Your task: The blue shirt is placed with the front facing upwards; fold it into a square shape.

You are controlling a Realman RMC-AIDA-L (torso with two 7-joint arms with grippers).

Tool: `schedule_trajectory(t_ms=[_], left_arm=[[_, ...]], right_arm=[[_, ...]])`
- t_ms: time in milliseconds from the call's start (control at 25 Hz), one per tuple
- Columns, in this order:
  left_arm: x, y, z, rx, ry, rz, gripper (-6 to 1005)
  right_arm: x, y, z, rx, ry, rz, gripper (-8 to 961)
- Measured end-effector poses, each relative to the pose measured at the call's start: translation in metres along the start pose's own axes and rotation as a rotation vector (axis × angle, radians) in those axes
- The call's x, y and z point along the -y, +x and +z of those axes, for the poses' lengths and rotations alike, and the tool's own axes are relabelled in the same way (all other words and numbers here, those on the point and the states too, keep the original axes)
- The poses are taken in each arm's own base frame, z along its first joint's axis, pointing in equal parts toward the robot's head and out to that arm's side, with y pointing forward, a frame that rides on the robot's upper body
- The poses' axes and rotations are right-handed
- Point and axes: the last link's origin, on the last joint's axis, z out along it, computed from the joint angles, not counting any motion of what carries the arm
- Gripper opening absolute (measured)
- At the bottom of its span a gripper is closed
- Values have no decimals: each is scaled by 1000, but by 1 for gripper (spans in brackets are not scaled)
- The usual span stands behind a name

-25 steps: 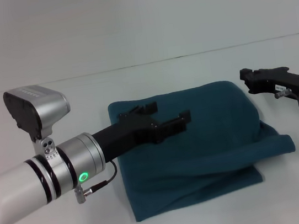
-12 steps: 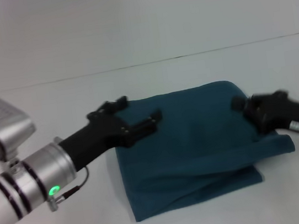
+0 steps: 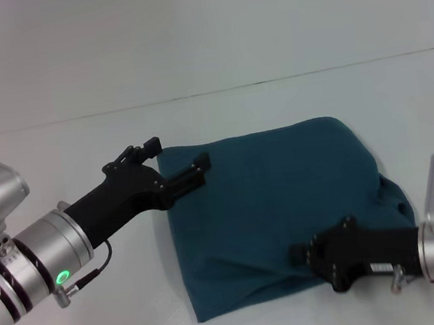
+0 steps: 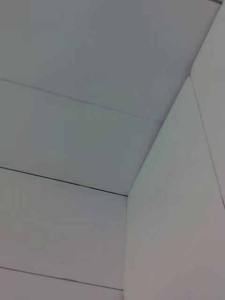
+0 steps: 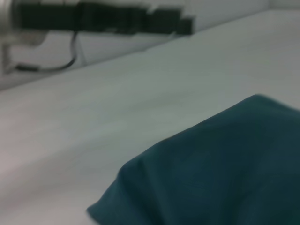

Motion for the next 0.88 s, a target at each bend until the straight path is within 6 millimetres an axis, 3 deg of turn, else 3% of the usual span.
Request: schedule_trajectory(t_ms=[200, 400, 680, 880], left_arm=[[0, 1, 0, -1, 0, 0, 942], [0, 0, 0, 1, 2, -2, 941], [-1, -2, 6, 12, -8, 3, 940], [-1, -3, 6, 14, -9, 10, 940]], right_arm=[[-9, 6, -12, 40, -31, -39, 80], [-1, -5, -22, 205, 75, -29, 81], [-10, -20, 23, 180, 13, -51, 84], [-26, -17, 43, 104, -69, -84, 86]])
